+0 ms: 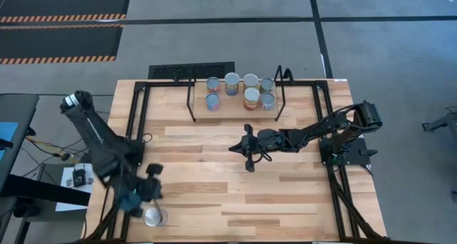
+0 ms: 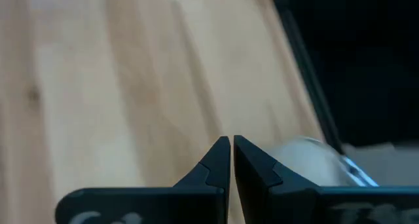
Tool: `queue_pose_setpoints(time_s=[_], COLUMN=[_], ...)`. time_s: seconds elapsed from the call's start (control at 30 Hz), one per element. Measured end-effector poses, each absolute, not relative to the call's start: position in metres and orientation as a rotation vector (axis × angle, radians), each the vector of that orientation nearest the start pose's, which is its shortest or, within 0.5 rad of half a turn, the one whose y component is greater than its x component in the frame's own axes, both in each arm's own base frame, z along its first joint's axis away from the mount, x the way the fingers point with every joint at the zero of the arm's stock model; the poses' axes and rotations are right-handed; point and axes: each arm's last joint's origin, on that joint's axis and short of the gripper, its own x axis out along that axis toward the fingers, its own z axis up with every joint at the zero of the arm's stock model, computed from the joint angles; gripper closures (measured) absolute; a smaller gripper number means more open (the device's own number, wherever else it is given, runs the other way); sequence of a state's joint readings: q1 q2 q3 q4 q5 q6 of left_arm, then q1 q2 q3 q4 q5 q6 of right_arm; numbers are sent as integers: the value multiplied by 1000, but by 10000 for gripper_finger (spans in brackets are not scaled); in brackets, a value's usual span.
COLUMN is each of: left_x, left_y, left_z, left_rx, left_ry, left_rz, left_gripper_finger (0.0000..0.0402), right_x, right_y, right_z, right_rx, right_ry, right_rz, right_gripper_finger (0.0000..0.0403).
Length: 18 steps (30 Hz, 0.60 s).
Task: Pick and place cans onto a shelf
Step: Put the canned peaches on the shelf aligned with the canned peaches
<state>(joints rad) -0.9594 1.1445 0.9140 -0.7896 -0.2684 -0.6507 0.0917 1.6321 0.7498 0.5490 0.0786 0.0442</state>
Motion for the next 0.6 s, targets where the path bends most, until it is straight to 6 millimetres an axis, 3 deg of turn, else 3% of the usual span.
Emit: queue_pose_setpoints(time_s=[0.17,0.3,0.6], left_x=[120,117,108], left_y=[-220,-250,-289], left_z=[271,270,229], left_rx=[99,117,226], left_ry=[1069,1127,1292], left_rz=[-415,-394,-310], left_gripper_finger=[395,392,331], right_x=[328,328,328], right_y=[28,28,28], right_z=[184,184,185], right_rx=[15,15,15], right_ry=[335,330,328], right_rz=[4,4,5], right_gripper_finger=[392,391,390])
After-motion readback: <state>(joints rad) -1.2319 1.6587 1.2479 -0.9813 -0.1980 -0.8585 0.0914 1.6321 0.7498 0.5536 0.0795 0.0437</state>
